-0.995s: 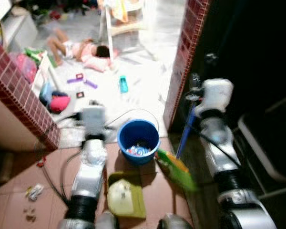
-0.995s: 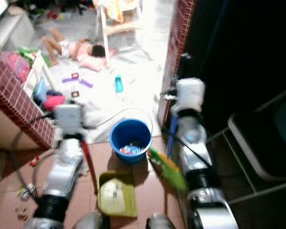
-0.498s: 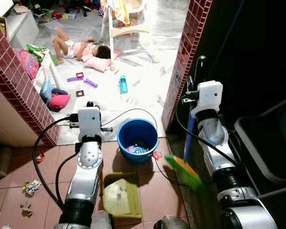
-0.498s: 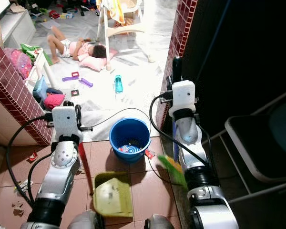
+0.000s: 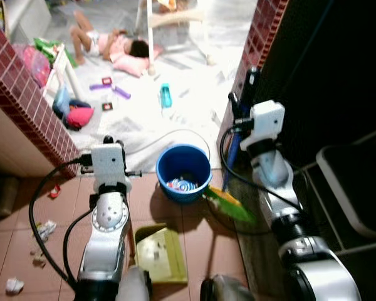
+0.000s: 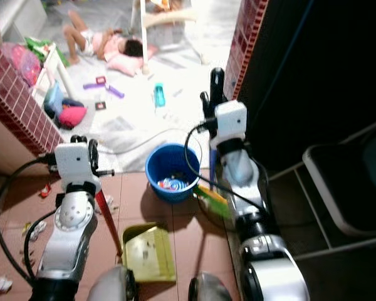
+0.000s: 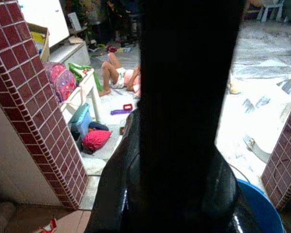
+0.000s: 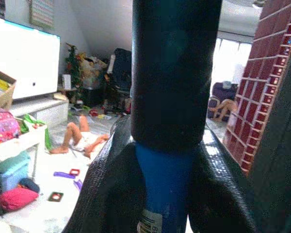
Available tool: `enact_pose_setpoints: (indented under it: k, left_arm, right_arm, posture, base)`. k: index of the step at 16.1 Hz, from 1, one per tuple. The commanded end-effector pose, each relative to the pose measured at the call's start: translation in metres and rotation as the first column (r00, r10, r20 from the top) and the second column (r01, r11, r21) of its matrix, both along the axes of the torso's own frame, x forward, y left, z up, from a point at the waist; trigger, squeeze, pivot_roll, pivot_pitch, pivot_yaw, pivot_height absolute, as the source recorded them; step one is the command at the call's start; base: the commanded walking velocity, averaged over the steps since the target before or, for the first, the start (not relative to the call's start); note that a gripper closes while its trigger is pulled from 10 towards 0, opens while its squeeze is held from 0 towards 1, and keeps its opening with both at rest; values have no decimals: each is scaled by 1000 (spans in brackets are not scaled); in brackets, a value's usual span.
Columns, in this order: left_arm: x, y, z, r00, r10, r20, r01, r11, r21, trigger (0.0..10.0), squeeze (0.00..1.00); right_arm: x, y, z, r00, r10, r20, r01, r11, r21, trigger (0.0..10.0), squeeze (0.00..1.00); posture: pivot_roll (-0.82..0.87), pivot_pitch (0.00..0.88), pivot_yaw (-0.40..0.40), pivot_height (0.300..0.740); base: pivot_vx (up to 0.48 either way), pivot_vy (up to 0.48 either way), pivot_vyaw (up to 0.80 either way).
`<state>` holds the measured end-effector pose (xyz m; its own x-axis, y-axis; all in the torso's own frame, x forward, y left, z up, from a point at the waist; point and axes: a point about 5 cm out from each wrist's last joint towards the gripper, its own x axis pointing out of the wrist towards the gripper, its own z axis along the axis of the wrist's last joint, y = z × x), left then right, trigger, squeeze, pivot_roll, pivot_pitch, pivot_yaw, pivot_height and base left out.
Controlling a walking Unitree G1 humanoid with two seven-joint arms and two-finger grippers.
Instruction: Sweep floor
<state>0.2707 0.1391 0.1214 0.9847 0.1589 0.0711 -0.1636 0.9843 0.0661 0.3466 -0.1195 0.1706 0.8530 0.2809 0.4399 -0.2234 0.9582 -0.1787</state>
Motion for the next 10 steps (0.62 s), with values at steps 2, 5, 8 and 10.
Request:
enact_pose_setpoints:
  k: [2,5,8,10]
  left_arm:
    - [-7,-2,5,1000,-10,-7,10,1000,10,10000,0]
    - [-13,-1,4,1000,-8,-21,8,1000,14,10000,0]
    - [-15,-1,4,1000,-10,-28,10,1000,14,10000,0]
    - [-15,-3,4,999,-16,-36,17,1000,14,10000,0]
  right_arm:
    - [4,0,18,995,0,99,3,1000,-28,10000,0]
    - [8,-5,21,989,-69,130,78,995,-61,10000,0]
    - [7,-3,17,989,-65,132,76,994,-79,10000,0]
    - [6,-1,10,991,-63,120,74,994,-87,10000,0]
  posture:
    - [36,235,-13,740]
    - [49,249,-13,740]
    - [52,256,-9,740]
    - [56,257,-9,740]
  base:
    - [0,0,0]
    - [0,0,0]
    - [0,0,0]
    - [0,0,0]
